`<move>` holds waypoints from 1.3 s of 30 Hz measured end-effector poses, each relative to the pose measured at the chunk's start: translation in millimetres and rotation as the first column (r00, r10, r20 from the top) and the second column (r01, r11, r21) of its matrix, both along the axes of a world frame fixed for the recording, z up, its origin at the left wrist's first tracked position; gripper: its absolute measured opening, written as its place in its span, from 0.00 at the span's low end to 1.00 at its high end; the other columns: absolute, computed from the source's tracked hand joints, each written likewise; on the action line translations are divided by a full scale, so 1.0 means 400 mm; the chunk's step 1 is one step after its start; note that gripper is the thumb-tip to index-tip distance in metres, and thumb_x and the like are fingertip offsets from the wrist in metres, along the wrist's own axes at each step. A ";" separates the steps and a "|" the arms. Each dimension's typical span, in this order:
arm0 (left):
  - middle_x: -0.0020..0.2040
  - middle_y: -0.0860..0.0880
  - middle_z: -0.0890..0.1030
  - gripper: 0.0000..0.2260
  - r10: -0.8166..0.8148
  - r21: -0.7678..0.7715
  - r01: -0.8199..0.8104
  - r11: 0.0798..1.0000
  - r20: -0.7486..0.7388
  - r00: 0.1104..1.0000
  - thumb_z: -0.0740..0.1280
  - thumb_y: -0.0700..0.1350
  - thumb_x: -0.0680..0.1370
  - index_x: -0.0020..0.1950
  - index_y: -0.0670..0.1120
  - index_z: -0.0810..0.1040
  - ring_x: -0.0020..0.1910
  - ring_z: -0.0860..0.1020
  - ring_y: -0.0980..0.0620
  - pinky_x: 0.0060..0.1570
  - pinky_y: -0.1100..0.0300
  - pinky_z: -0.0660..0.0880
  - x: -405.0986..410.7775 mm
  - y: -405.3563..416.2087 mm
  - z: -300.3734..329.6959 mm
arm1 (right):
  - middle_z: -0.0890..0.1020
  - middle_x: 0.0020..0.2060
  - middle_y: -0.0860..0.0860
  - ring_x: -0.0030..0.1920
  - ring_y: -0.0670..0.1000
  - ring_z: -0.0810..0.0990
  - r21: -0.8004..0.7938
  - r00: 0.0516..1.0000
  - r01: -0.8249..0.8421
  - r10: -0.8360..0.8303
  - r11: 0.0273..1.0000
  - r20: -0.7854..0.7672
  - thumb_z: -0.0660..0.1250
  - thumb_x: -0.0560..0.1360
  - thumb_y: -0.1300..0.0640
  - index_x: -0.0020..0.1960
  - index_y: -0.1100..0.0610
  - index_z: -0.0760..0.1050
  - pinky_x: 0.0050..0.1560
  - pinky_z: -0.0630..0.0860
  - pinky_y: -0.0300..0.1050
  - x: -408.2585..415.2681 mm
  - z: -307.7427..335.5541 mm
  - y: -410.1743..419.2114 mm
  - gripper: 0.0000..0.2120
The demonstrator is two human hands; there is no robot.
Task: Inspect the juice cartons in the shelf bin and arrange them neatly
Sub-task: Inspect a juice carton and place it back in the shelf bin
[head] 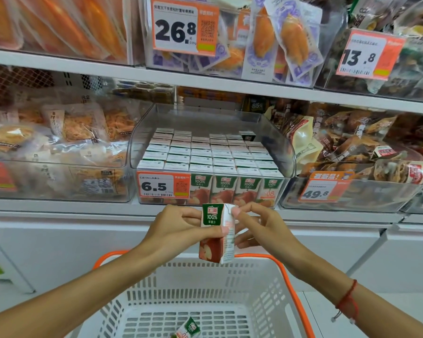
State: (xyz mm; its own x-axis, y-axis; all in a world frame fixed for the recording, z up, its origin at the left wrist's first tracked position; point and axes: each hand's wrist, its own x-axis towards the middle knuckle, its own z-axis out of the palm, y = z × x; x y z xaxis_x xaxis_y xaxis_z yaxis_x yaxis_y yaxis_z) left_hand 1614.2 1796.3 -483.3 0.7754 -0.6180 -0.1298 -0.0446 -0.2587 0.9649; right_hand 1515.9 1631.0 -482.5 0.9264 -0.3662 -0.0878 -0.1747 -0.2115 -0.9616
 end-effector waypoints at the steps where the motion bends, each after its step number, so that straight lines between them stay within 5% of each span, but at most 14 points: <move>1: 0.37 0.60 0.85 0.11 -0.004 0.002 0.004 1.000 0.010 1.000 0.80 0.56 0.61 0.39 0.55 0.85 0.36 0.81 0.67 0.27 0.75 0.71 -0.002 -0.001 -0.001 | 0.86 0.36 0.52 0.33 0.50 0.84 0.002 1.000 -0.001 0.001 1.000 -0.008 0.65 0.78 0.48 0.46 0.57 0.76 0.36 0.79 0.38 -0.001 0.003 0.000 0.12; 3: 0.37 0.60 0.85 0.09 -0.015 -0.007 0.015 1.000 0.001 1.000 0.80 0.52 0.63 0.39 0.54 0.85 0.37 0.82 0.67 0.26 0.76 0.70 -0.005 -0.001 -0.003 | 0.86 0.36 0.52 0.34 0.52 0.85 0.003 1.000 -0.007 0.007 1.000 -0.007 0.65 0.77 0.48 0.45 0.58 0.76 0.34 0.79 0.36 -0.005 0.005 -0.003 0.12; 7: 0.42 0.55 0.87 0.07 -0.016 -0.096 0.005 0.995 -0.109 0.994 0.78 0.51 0.67 0.43 0.53 0.87 0.44 0.84 0.61 0.41 0.70 0.77 -0.004 -0.001 0.006 | 0.86 0.39 0.53 0.38 0.50 0.85 0.004 0.998 -0.032 0.032 0.999 0.047 0.70 0.75 0.53 0.51 0.55 0.79 0.40 0.80 0.38 -0.007 0.008 -0.011 0.08; 9: 0.44 0.53 0.87 0.09 -0.008 -0.143 -0.017 0.990 -0.169 0.986 0.76 0.50 0.70 0.48 0.50 0.87 0.46 0.84 0.58 0.44 0.69 0.79 -0.002 0.000 0.009 | 0.86 0.42 0.53 0.43 0.51 0.86 0.017 0.996 -0.062 0.061 0.998 0.063 0.73 0.72 0.57 0.57 0.51 0.79 0.44 0.81 0.40 -0.006 0.011 -0.009 0.13; 14: 0.45 0.52 0.87 0.08 0.011 -0.184 -0.062 0.981 -0.267 0.964 0.73 0.44 0.73 0.52 0.47 0.84 0.46 0.84 0.59 0.39 0.70 0.78 -0.007 -0.007 0.004 | 0.82 0.42 0.49 0.43 0.47 0.83 -0.018 0.993 -0.046 0.048 0.999 0.106 0.75 0.70 0.62 0.58 0.49 0.78 0.47 0.80 0.40 -0.011 0.011 0.004 0.18; 22: 0.51 0.48 0.86 0.10 -0.080 -0.295 -0.035 0.955 -0.368 0.926 0.67 0.46 0.78 0.57 0.46 0.82 0.53 0.83 0.54 0.50 0.67 0.80 0.007 -0.017 0.010 | 0.84 0.56 0.49 0.58 0.46 0.81 0.160 0.961 -0.214 0.237 0.964 -0.144 0.69 0.76 0.51 0.65 0.51 0.77 0.61 0.77 0.44 -0.018 0.041 -0.002 0.17; 27: 0.53 0.50 0.85 0.12 -0.066 -0.242 0.000 0.970 -0.264 0.962 0.68 0.47 0.78 0.60 0.49 0.81 0.55 0.82 0.55 0.51 0.62 0.80 0.011 -0.008 0.003 | 0.86 0.46 0.44 0.50 0.42 0.83 0.046 0.992 -0.100 0.104 0.994 -0.072 0.74 0.72 0.50 0.56 0.49 0.81 0.52 0.78 0.35 -0.012 0.024 -0.004 0.14; 30: 0.47 0.51 0.87 0.09 0.005 -0.234 -0.055 0.971 -0.209 0.978 0.70 0.45 0.76 0.56 0.50 0.81 0.48 0.84 0.56 0.43 0.64 0.81 0.006 -0.005 -0.011 | 0.85 0.36 0.43 0.39 0.39 0.82 -0.119 0.999 0.032 -0.033 0.992 -0.004 0.80 0.66 0.53 0.50 0.48 0.81 0.39 0.78 0.32 -0.004 0.013 -0.002 0.15; 34: 0.45 0.55 0.87 0.08 -0.008 -0.238 -0.038 0.971 -0.187 0.982 0.73 0.50 0.73 0.51 0.53 0.83 0.46 0.84 0.59 0.42 0.65 0.80 -0.008 -0.009 -0.023 | 0.81 0.41 0.39 0.44 0.38 0.78 -0.536 0.992 0.118 -0.071 0.836 0.106 0.80 0.61 0.46 0.55 0.40 0.74 0.43 0.76 0.32 -0.004 -0.013 0.019 0.26; 39: 0.45 0.57 0.86 0.08 -0.031 -0.189 0.007 0.982 -0.127 0.991 0.73 0.49 0.73 0.52 0.54 0.82 0.46 0.84 0.61 0.45 0.65 0.78 0.007 -0.003 -0.025 | 0.80 0.43 0.42 0.43 0.41 0.79 -0.520 0.999 0.025 -0.002 0.854 0.044 0.81 0.61 0.47 0.54 0.47 0.75 0.44 0.79 0.37 -0.003 -0.002 0.009 0.25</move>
State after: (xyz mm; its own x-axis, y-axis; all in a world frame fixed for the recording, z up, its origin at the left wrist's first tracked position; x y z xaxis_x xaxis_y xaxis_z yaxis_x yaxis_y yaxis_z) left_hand 1617.0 1794.9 -493.1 0.7476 -0.6552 -0.1083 0.0800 -0.0731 0.9941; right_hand 1514.7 1634.6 -483.1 0.9197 -0.3603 0.1562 -0.1446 -0.6804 -0.7184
